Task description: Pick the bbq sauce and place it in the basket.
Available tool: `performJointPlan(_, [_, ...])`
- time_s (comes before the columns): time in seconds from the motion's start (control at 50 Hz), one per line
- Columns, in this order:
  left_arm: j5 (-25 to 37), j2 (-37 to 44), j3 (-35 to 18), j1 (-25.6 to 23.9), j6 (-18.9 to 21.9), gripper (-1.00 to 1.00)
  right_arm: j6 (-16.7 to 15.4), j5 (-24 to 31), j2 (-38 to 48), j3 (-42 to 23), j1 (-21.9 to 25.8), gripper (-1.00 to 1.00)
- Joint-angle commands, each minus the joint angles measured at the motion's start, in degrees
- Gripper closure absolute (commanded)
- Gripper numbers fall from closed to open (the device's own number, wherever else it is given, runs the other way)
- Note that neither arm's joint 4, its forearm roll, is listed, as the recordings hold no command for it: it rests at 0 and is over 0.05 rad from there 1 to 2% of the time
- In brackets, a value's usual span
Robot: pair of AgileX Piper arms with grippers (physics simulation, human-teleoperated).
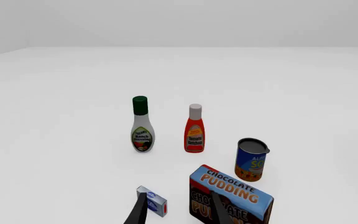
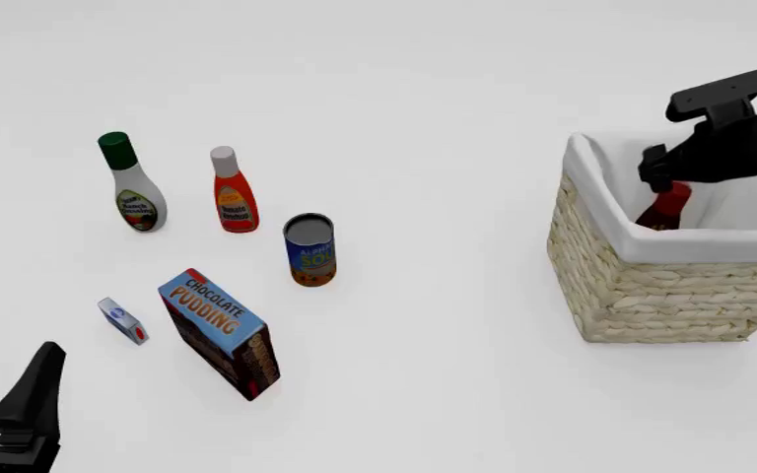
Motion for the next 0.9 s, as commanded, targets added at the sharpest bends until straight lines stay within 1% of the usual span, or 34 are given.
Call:
performJointPlan(0.02, [0.0, 0.0, 0.0, 0.0, 0.0, -1.0, -0.33, 2.11, -3.31, -0.53, 0.82, -1.0])
performJointPlan(0.32, [0.0, 0.0, 0.0, 0.0, 0.0, -1.0, -0.94, 4.83, -8.17, -0.76, 1.55, -1.0])
performJointPlan(0.58, [0.0, 0.0, 0.0, 0.0, 0.0, -1.0, 0.05, 7.47, -12.54, -2.41, 2.0, -1.0])
performJointPlan(0.7, [0.0, 0.0, 0.0, 0.0, 0.0, -1.0, -0.06, 8.64, -14.37, -3.05, 2.03, -1.0])
performJointPlan(0.9, [0.0, 0.0, 0.0, 0.0, 0.0, -1.0, 1.01, 10.76, -17.24, -5.26, 3.26, -1.0])
